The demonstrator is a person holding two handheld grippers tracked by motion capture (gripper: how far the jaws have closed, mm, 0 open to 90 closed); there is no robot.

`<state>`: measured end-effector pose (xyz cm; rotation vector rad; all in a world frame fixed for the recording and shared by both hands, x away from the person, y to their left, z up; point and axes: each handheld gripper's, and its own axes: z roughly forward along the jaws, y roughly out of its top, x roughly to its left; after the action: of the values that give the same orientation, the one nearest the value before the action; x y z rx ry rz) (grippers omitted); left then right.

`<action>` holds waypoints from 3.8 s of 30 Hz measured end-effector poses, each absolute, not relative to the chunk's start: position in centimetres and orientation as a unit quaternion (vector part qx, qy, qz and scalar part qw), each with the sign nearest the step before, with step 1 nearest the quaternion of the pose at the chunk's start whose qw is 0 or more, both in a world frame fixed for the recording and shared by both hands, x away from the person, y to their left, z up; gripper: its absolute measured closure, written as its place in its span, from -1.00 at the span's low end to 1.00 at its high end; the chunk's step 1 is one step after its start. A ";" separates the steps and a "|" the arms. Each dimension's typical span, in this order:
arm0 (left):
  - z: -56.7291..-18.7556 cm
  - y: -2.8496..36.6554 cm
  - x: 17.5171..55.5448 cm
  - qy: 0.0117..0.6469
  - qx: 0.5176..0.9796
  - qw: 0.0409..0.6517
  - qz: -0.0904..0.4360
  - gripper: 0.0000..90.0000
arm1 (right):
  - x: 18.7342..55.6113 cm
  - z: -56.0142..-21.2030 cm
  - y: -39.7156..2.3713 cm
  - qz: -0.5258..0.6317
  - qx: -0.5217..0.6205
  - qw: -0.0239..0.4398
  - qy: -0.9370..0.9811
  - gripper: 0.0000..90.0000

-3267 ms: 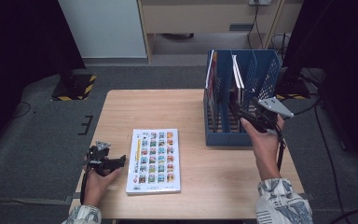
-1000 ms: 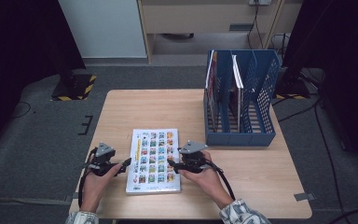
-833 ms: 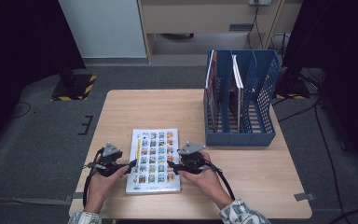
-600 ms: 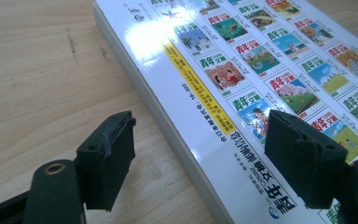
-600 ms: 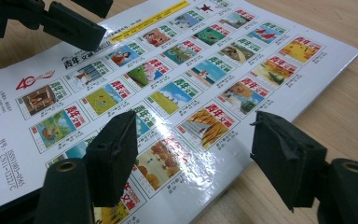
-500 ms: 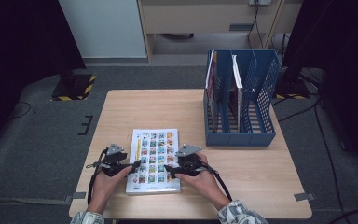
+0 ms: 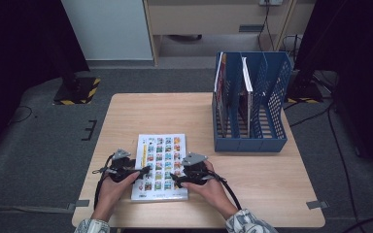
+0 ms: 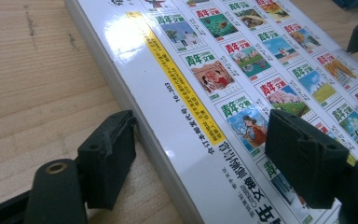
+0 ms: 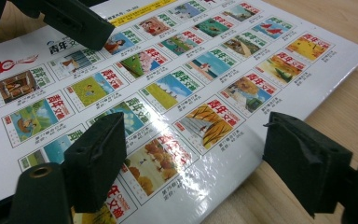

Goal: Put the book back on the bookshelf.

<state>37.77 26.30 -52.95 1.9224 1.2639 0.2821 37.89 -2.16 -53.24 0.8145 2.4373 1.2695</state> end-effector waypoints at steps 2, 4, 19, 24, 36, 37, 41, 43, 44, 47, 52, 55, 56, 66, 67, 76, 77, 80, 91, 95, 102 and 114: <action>-52.9 26.3 37.8 0.501 0.759 0.400 0.112 -0.48 | 37.9 -53.4 -2.1 0.443 0.280 0.140 0.840 -0.57; -52.8 26.4 37.7 0.505 0.756 0.400 0.114 -0.44 | 37.9 -53.4 -2.1 0.443 0.280 0.142 0.840 -0.57; -51.5 27.1 37.2 0.528 0.722 0.428 0.128 0.17 | 37.9 -53.4 -2.1 0.443 0.281 0.142 0.840 -0.58; -50.6 26.7 36.6 0.507 0.733 0.445 0.083 0.34 | 37.9 -53.4 -2.1 0.443 0.281 0.142 0.840 -0.58; -52.1 24.1 38.2 0.509 0.745 0.421 0.092 0.36 | 37.9 -53.4 -2.1 0.442 0.280 0.142 0.840 -0.58; -52.0 23.9 38.2 0.510 0.743 0.421 0.100 0.43 | 37.9 -53.4 -2.1 0.442 0.281 0.142 0.840 -0.58; -51.5 23.6 37.8 0.506 0.740 0.427 0.119 0.67 | 38.0 -53.4 -2.1 0.439 0.292 0.140 0.838 -0.64; -51.3 23.4 37.6 0.502 0.740 0.429 0.128 0.73 | 38.2 -53.5 -2.2 0.436 0.323 0.115 0.832 -0.66; -51.2 23.3 37.4 0.499 0.740 0.431 0.133 0.76 | 38.4 -53.6 -2.3 0.435 0.340 0.100 0.828 -0.68; -50.7 22.9 37.1 0.487 0.743 0.433 0.151 0.80 | 38.8 -53.7 -2.7 0.434 0.356 0.069 0.825 -0.68; -49.8 22.5 36.5 0.467 0.745 0.445 0.171 0.84 | 39.1 -53.8 -2.9 0.433 0.362 0.053 0.824 -0.69; -49.1 22.0 36.2 0.441 0.758 0.440 0.192 0.85 | 39.1 -53.8 -3.0 0.433 0.355 0.050 0.827 -0.70; -48.9 21.9 36.2 0.435 0.760 0.441 0.196 0.85 | 39.2 -53.8 -3.1 0.433 0.349 0.047 0.830 -0.70; -47.3 22.2 35.0 0.429 0.743 0.473 0.200 0.85 | 39.6 -53.9 -3.8 0.456 0.345 0.005 0.820 -0.71; -47.3 22.3 34.9 0.430 0.741 0.476 0.198 0.85 | 39.7 -53.9 -3.8 0.459 0.347 -0.001 0.818 -0.71; -47.0 23.0 34.8 0.430 0.735 0.495 0.174 0.85 | 39.7 -54.0 -3.4 0.467 0.328 -0.029 0.821 -0.73; -47.1 23.1 34.9 0.431 0.736 0.492 0.174 0.84 | 39.6 -54.0 -3.4 0.467 0.329 -0.030 0.820 -0.73; -47.7 23.6 35.4 0.439 0.741 0.479 0.169 0.83 | 39.6 -54.0 -3.4 0.466 0.333 -0.027 0.819 -0.71; -50.6 24.4 37.4 0.476 0.753 0.431 0.142 0.75 | 39.3 -53.9 -3.2 0.458 0.343 -0.005 0.820 -0.74; -51.0 24.6 37.8 0.486 0.759 0.406 0.154 0.50 | 39.4 -53.9 -3.2 0.459 0.344 -0.007 0.819 -0.74; -51.1 26.8 38.0 0.512 0.757 0.354 0.197 -0.16 | 39.4 -53.9 -3.2 0.459 0.343 -0.006 0.819 -0.74; -52.2 27.0 38.3 0.506 0.761 0.381 0.139 -0.15 | 40.0 -54.0 -3.2 0.465 0.341 -0.018 0.817 -0.65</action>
<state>38.34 27.04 -52.15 1.9423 1.2910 0.3555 39.97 -3.25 -53.96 1.0851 2.5957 1.4783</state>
